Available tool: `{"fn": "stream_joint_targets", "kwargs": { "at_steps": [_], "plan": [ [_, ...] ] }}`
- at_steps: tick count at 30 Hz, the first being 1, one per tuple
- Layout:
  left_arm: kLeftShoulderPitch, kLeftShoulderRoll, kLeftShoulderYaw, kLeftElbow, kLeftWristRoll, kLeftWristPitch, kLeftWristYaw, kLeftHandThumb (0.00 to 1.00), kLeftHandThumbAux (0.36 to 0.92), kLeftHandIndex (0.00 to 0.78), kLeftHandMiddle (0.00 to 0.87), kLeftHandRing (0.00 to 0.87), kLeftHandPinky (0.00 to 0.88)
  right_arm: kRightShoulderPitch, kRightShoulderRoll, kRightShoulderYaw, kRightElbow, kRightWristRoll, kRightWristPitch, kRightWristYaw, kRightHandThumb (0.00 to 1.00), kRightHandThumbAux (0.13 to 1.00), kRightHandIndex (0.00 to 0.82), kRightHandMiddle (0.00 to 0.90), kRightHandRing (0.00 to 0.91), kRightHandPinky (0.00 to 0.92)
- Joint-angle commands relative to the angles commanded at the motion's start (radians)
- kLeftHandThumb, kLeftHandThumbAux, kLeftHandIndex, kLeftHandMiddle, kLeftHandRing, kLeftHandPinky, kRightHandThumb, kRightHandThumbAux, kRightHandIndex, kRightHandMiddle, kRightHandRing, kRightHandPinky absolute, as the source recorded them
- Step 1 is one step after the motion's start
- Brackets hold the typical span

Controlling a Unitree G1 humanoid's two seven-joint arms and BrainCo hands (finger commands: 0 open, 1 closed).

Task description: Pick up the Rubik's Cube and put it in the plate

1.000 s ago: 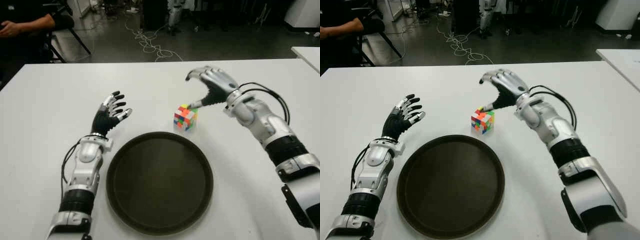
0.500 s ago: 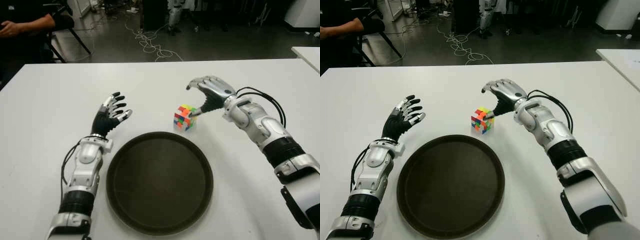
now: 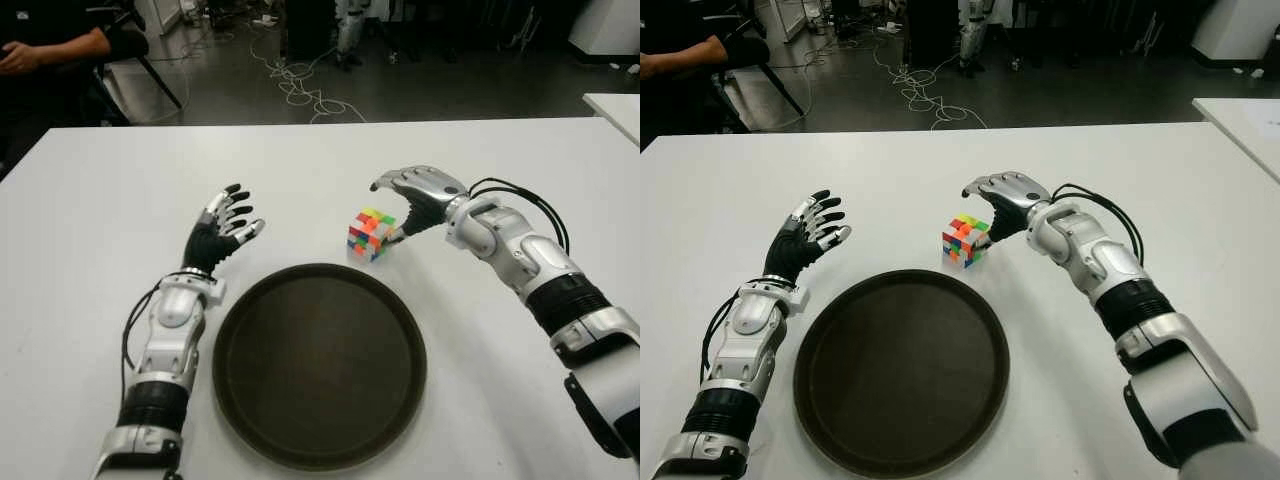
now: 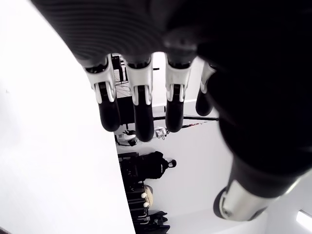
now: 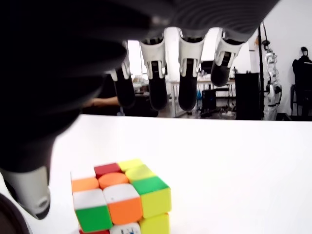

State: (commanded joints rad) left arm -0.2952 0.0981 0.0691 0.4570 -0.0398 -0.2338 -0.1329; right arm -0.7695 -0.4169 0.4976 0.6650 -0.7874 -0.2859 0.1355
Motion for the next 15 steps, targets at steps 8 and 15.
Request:
{"fn": "stream_joint_targets", "kwargs": {
  "at_steps": [8, 15],
  "plan": [
    [0.002, -0.001, -0.002, 0.000, 0.007, -0.002, 0.003, 0.133, 0.758, 0.093, 0.170, 0.173, 0.168, -0.001, -0.003, 0.008, -0.002, 0.011, -0.005, 0.029, 0.000, 0.681, 0.171, 0.180, 0.169, 0.131],
    [-0.002, -0.003, -0.002, 0.009, 0.005, -0.009, 0.004, 0.142, 0.758, 0.099, 0.178, 0.184, 0.190, -0.001, -0.001, 0.007, 0.009, 0.019, -0.019, 0.041, 0.000, 0.691, 0.142, 0.159, 0.165, 0.144]
  ]
}}
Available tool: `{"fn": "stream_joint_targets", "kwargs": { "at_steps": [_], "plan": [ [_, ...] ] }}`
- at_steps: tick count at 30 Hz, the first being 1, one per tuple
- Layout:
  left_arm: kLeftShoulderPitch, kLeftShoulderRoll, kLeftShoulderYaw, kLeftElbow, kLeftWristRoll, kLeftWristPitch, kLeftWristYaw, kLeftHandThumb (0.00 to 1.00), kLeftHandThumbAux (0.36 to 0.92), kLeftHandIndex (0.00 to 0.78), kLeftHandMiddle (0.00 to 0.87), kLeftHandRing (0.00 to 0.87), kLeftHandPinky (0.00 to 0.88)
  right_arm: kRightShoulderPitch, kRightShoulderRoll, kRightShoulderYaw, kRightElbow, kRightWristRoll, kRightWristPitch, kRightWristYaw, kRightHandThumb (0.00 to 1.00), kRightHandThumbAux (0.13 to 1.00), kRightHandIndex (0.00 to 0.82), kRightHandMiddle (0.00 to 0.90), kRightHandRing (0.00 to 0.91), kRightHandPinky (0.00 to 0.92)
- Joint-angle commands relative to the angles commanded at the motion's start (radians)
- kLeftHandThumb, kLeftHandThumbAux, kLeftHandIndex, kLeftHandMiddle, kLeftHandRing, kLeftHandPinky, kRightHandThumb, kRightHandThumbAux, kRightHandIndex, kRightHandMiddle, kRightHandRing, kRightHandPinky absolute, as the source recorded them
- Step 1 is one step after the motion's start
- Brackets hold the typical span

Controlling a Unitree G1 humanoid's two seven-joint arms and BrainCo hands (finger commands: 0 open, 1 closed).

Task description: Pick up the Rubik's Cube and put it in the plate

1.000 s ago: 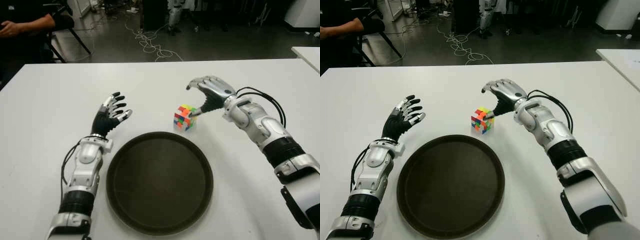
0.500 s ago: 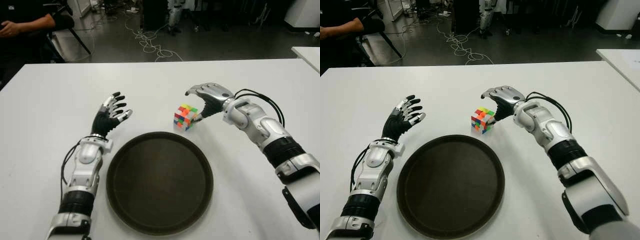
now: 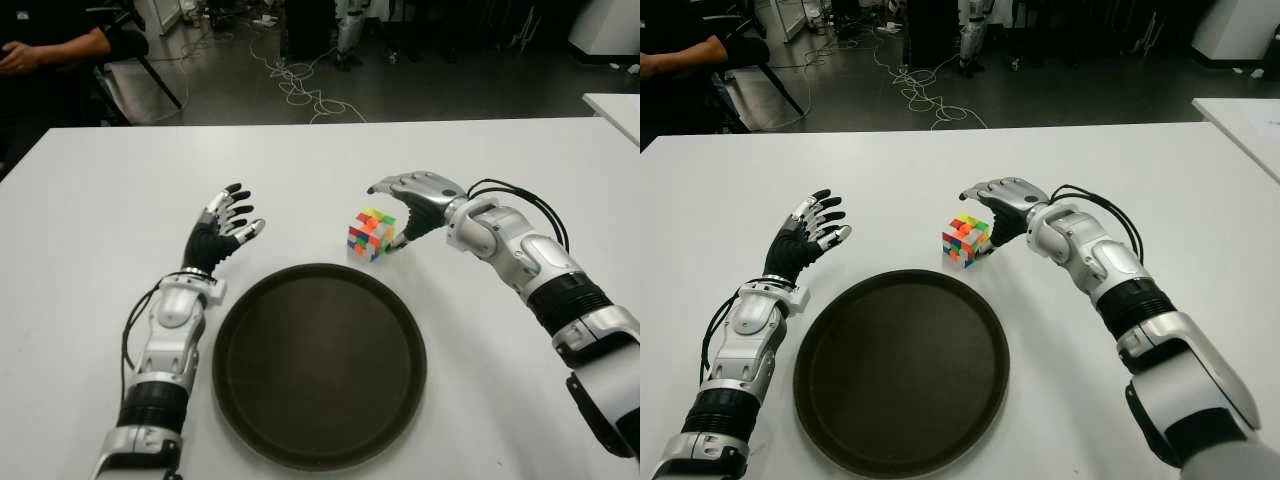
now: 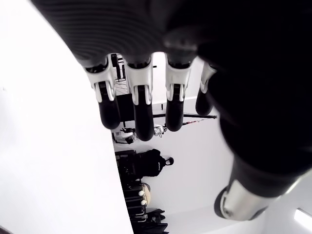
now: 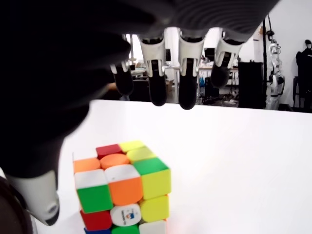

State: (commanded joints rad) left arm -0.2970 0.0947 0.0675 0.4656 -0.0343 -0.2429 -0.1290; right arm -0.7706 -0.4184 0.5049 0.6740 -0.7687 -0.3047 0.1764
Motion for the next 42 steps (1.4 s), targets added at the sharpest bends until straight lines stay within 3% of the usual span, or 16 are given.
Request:
{"fn": "stream_joint_targets", "kwargs": {
  "at_steps": [21, 42],
  "plan": [
    [-0.017, 0.001, -0.003, 0.047, 0.023, -0.035, 0.021, 0.126, 0.738, 0.099, 0.183, 0.189, 0.186, -0.005, 0.008, 0.019, 0.022, -0.013, -0.022, 0.010, 0.000, 0.697, 0.134, 0.157, 0.170, 0.148],
    [-0.014, 0.005, -0.006, 0.033, 0.024, -0.015, 0.019, 0.122, 0.743, 0.092, 0.177, 0.184, 0.191, -0.008, 0.041, 0.064, 0.062, -0.025, -0.034, -0.018, 0.000, 0.698, 0.134, 0.150, 0.169, 0.159]
  ]
}}
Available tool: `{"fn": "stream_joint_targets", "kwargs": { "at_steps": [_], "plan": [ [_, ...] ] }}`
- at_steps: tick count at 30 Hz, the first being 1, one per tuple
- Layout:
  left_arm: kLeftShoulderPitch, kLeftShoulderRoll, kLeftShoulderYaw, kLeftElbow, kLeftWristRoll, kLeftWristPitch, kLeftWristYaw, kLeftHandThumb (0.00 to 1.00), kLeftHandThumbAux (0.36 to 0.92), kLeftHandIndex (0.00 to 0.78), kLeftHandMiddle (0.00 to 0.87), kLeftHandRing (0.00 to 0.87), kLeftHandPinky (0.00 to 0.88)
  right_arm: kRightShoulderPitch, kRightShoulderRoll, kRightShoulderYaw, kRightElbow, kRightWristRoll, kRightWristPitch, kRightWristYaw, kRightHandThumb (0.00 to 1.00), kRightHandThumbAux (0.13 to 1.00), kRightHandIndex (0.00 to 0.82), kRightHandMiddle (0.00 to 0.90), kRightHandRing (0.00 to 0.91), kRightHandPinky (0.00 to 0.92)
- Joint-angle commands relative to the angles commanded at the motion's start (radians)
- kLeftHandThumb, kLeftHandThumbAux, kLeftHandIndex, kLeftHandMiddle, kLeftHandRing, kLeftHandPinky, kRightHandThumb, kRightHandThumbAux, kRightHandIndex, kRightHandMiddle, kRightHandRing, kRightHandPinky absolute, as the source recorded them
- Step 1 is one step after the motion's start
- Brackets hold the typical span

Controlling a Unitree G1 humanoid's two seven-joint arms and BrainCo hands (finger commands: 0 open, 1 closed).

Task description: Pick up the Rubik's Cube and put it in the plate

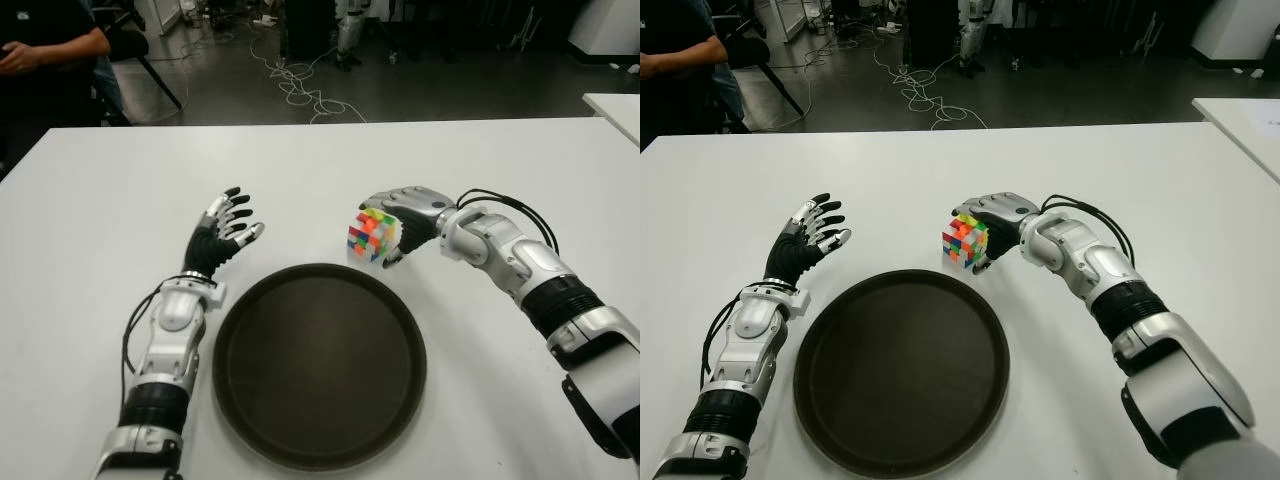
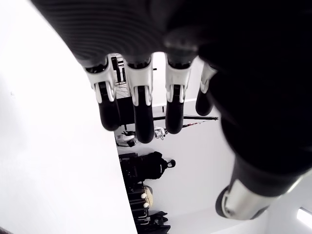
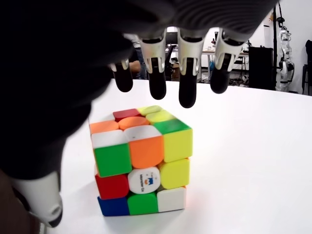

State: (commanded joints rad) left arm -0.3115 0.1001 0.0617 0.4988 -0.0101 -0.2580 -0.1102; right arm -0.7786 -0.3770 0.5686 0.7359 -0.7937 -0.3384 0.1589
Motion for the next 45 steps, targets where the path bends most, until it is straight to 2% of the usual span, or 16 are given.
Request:
{"fn": "stream_joint_targets", "kwargs": {
  "at_steps": [12, 15, 21, 45],
  "plan": [
    [0.000, -0.004, 0.000, -0.003, -0.002, 0.004, 0.003, 0.135, 0.756, 0.090, 0.178, 0.185, 0.189, -0.022, 0.026, 0.026, 0.087, -0.002, -0.018, -0.056, 0.000, 0.711, 0.160, 0.174, 0.183, 0.162],
    [-0.002, -0.004, 0.000, 0.000, -0.004, 0.004, 0.001, 0.136, 0.749, 0.088, 0.176, 0.181, 0.182, -0.031, 0.034, 0.032, 0.113, -0.003, -0.025, -0.069, 0.000, 0.720, 0.173, 0.187, 0.200, 0.191],
    [-0.005, -0.003, 0.000, 0.009, -0.002, -0.001, 0.001, 0.134, 0.739, 0.088, 0.175, 0.177, 0.175, -0.046, 0.046, 0.040, 0.140, -0.005, -0.026, -0.081, 0.000, 0.713, 0.172, 0.185, 0.196, 0.179],
    [-0.018, 0.000, -0.003, 0.037, 0.002, -0.016, -0.003, 0.106, 0.755, 0.091, 0.178, 0.187, 0.195, -0.090, 0.057, 0.066, 0.223, -0.011, -0.037, -0.157, 0.000, 0.709, 0.168, 0.191, 0.204, 0.186]
  ]
}}
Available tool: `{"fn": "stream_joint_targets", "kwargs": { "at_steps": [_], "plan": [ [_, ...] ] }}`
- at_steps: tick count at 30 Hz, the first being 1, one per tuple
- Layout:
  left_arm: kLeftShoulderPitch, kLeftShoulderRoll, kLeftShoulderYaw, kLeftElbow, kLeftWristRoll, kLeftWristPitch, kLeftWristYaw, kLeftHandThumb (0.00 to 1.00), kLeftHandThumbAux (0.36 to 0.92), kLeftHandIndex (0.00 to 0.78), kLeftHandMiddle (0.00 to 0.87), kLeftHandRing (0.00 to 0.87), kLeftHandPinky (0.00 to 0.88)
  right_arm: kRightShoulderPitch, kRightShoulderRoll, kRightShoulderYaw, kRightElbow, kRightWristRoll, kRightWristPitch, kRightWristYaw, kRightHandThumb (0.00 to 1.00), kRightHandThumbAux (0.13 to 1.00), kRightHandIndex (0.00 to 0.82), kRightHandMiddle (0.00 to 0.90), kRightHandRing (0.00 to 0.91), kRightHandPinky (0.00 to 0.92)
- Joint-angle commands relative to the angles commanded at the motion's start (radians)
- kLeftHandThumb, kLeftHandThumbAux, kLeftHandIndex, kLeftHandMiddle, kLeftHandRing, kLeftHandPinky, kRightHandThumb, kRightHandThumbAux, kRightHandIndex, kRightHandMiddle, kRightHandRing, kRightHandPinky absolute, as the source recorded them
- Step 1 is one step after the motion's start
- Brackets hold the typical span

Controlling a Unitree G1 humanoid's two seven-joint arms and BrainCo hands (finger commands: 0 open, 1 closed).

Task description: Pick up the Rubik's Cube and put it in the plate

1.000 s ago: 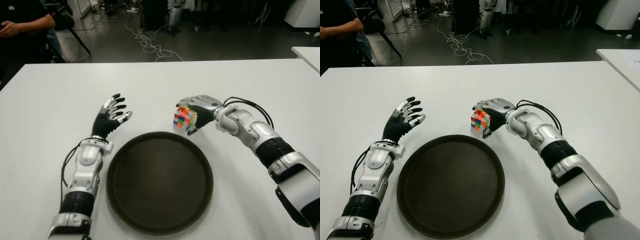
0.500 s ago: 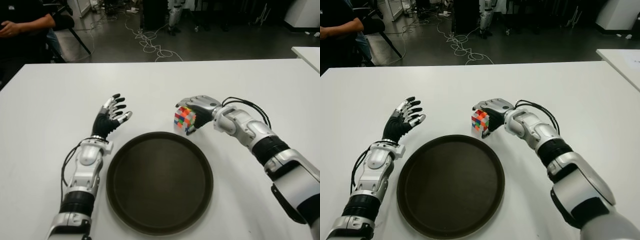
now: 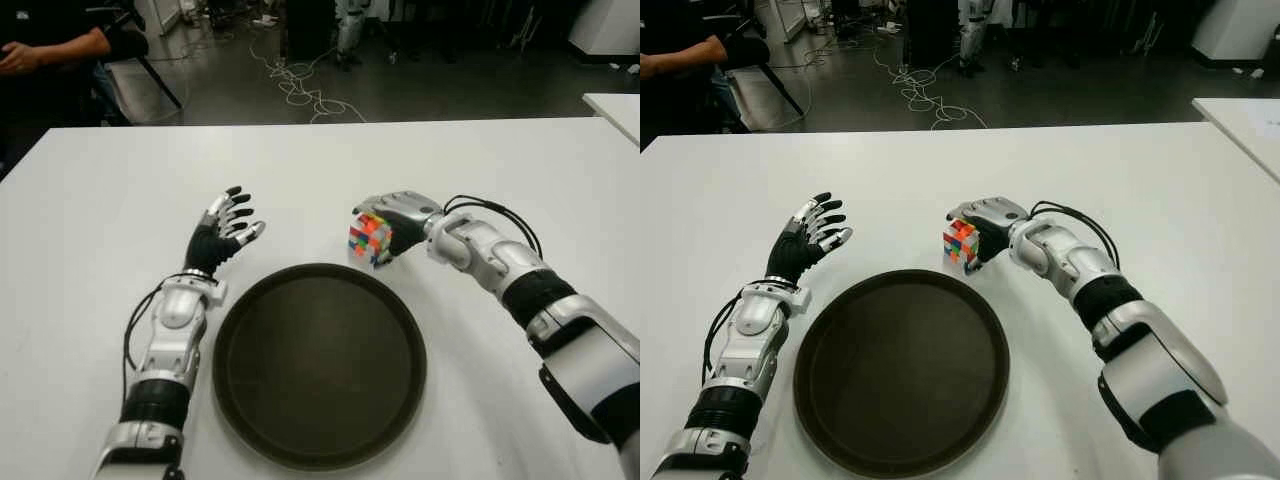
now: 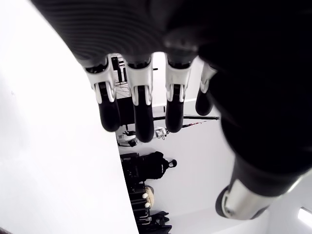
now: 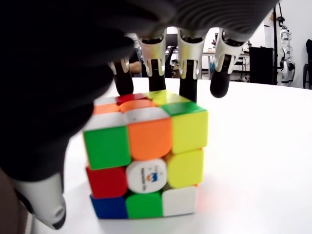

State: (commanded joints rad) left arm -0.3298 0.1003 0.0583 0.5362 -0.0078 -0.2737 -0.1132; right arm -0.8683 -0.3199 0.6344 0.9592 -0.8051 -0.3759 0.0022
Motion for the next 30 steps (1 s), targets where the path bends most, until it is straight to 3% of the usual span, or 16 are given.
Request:
{"fn": "stream_joint_targets", "kwargs": {
  "at_steps": [30],
  "plan": [
    [0.008, 0.005, -0.001, -0.010, 0.018, 0.000, 0.002, 0.114, 0.744, 0.102, 0.183, 0.197, 0.211, -0.021, 0.000, 0.008, 0.029, -0.003, -0.002, -0.018, 0.000, 0.729, 0.185, 0.192, 0.198, 0.173]
  ]
}}
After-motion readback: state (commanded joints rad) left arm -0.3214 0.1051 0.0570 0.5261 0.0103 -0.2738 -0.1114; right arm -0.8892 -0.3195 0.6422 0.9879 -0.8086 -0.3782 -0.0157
